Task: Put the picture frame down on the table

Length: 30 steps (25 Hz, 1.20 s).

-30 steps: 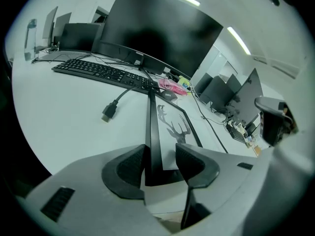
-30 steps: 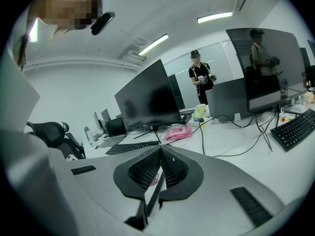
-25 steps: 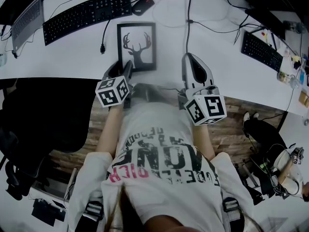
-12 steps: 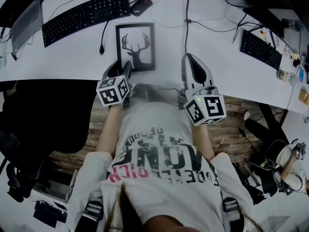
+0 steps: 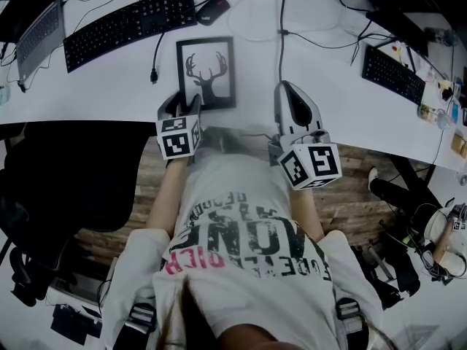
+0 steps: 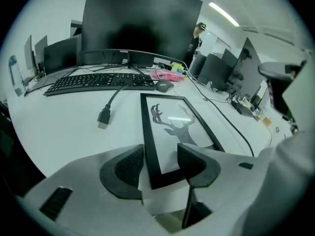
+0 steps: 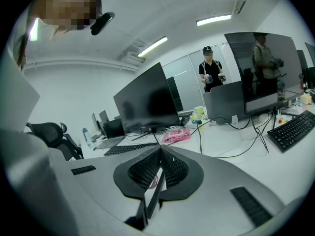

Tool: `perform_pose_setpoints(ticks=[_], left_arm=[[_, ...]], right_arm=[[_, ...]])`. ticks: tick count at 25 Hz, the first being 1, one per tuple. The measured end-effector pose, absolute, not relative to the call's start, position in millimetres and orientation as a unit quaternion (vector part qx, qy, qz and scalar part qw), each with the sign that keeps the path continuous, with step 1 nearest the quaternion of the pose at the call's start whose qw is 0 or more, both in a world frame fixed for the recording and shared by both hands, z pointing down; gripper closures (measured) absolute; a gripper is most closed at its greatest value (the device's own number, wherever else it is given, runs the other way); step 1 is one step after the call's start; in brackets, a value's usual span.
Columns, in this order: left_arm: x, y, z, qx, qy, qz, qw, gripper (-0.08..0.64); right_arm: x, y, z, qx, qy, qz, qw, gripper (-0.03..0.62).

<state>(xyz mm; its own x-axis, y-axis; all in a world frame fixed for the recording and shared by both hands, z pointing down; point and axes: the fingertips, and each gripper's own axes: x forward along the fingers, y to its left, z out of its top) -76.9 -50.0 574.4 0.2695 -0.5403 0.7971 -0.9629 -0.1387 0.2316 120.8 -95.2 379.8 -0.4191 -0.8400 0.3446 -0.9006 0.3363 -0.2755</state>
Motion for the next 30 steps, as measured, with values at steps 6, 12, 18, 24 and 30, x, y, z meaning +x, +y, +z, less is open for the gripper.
perform_pose_setpoints(ticks=[6,12,18,24,30], left_arm=[[-76.1,-50.8,575.3,0.701,-0.534,0.282,0.379,0.348],[-76.0,-51.2,576.2,0.701,-0.534,0.282,0.379,0.348],[-76.7,-51.2,576.2,0.702,-0.536,0.279,0.378,0.348],[-76.5,-51.1,574.7,0.704,-0.537,0.275,0.375,0.348],[-76.6,-51.1,575.1,0.705,-0.537,0.273,0.376,0.348]], right_arm=[[122.3,-95.1,379.8,0.535,-0.814,0.214,0.070,0.593],[122.3,-95.4,379.2,0.536,-0.814,0.214,0.069,0.594],[122.6,-94.2,378.1,0.537,-0.814,0.212,0.067,0.594],[122.7,-91.5,376.4,0.537,-0.814,0.212,0.065,0.594],[124.1,-88.6,375.6,0.539,-0.813,0.211,0.064,0.593]])
